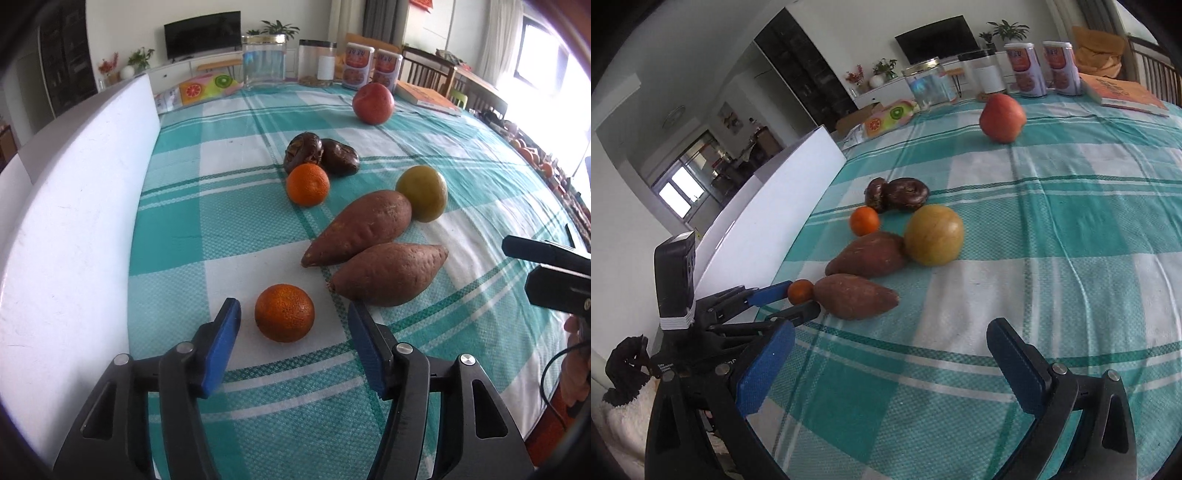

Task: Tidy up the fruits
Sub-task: 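Close the left gripper on the tangerine and lift it while the right gripper grasps a sweet potato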

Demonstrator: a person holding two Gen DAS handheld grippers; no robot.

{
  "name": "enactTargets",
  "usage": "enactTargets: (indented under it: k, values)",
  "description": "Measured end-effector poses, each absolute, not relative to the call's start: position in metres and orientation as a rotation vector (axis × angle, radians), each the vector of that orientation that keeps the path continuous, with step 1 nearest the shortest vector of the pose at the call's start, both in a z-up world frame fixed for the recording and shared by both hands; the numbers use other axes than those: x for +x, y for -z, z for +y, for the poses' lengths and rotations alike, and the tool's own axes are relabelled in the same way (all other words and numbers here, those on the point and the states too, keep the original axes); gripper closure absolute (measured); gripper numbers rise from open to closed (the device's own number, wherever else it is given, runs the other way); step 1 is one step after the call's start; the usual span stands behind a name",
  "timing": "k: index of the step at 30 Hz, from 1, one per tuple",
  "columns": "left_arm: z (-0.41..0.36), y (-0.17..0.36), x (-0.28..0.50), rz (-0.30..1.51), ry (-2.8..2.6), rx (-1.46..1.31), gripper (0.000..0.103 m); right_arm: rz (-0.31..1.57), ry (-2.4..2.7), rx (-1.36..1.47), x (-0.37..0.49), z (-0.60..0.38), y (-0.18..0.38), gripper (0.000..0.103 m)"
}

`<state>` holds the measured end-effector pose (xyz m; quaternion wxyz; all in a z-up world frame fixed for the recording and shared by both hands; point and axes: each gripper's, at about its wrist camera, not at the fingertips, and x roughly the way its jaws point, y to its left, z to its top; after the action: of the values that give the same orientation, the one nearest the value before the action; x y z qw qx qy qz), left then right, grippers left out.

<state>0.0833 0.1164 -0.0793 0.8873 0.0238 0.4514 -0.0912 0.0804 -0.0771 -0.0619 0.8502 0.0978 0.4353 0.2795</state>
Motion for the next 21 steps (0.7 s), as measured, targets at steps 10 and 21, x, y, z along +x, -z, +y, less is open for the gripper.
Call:
enactTargets:
  k: [10, 21]
  values:
    - [0.118, 0.081, 0.069, 0.941, 0.206, 0.033, 0.074, 0.862, -0.555, 0.223, 0.061, -0.102, 0.065, 0.0]
    - [0.132, 0.043, 0.019, 0.926, 0.272, -0.077, 0.074, 0.988, -0.702, 0.092, 0.117, -0.025, 0.067, 0.024]
